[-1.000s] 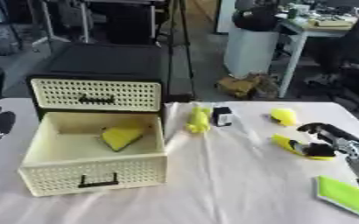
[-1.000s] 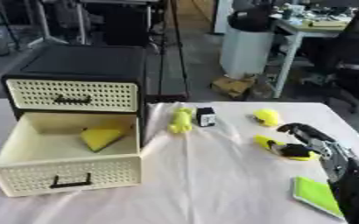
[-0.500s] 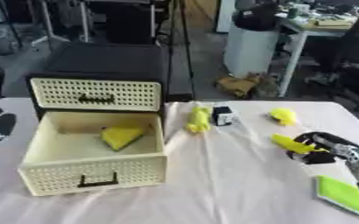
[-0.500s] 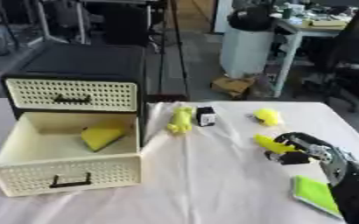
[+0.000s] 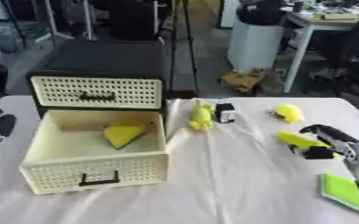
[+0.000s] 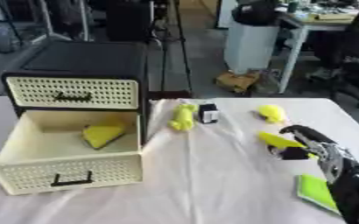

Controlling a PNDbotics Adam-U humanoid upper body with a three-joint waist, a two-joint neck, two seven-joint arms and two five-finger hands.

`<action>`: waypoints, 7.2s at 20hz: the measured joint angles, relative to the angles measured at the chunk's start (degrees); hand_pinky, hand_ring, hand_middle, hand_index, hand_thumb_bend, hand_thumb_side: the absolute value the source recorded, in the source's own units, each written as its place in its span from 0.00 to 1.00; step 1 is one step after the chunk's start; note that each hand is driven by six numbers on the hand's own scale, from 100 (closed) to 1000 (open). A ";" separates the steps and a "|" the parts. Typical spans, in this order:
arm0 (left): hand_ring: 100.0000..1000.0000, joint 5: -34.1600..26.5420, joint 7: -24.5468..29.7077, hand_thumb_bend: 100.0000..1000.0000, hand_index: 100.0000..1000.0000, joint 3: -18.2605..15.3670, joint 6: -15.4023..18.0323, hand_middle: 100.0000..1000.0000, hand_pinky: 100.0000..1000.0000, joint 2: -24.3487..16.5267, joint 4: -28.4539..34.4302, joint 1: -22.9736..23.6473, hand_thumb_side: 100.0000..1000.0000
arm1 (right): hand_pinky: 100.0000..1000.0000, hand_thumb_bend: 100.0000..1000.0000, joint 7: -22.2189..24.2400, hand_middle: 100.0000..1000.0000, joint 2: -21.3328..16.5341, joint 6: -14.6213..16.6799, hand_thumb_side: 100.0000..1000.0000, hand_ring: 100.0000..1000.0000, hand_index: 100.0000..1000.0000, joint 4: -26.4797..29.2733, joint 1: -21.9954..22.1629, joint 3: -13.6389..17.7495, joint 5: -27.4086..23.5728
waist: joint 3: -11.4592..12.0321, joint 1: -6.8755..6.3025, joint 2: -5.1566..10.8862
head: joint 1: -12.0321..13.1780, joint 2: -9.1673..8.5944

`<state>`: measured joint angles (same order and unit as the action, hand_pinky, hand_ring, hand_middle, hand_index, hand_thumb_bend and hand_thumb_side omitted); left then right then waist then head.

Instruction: Pick up objects from table and place into drawer.

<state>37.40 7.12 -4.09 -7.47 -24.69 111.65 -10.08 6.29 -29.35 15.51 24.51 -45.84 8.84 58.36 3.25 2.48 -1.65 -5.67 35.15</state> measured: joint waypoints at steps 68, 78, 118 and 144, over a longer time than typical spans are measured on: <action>0.00 -0.47 1.49 0.44 0.70 0.84 1.24 0.00 0.00 0.88 0.58 -1.40 1.00 | 0.18 0.00 20.84 0.52 18.15 14.29 0.00 0.36 0.74 28.87 -10.41 -8.12 -5.68 | 3.49 -0.42 0.78 | -2.52 0.50; 0.00 -1.19 2.01 0.44 0.70 1.64 1.76 0.00 0.00 1.89 0.67 -3.32 1.00 | 0.18 0.00 21.13 0.53 29.87 16.03 0.00 0.36 0.74 25.98 -13.62 -8.88 3.19 | 7.30 -0.88 -0.13 | -4.33 0.21; 0.05 -4.63 19.07 0.36 0.56 10.44 10.08 0.24 0.09 -9.80 0.83 -2.83 1.00 | 0.77 0.00 -9.47 0.72 18.13 1.05 0.43 0.78 0.76 44.22 -0.83 -3.71 -5.09 | 2.73 0.42 2.23 | -0.88 1.06; 0.79 -4.55 37.87 0.34 0.89 22.71 5.93 0.92 0.69 -5.67 -13.05 -7.88 1.00 | 0.77 0.00 -12.73 0.70 14.22 -7.94 0.47 0.79 0.76 48.17 3.49 2.88 -10.60 | 0.82 0.58 2.09 | 0.43 1.53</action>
<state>32.85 44.99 18.62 -1.54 -30.36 98.60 -17.96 -6.44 -15.14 7.57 72.68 -42.35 11.72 47.76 4.07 3.05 0.43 -5.24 36.68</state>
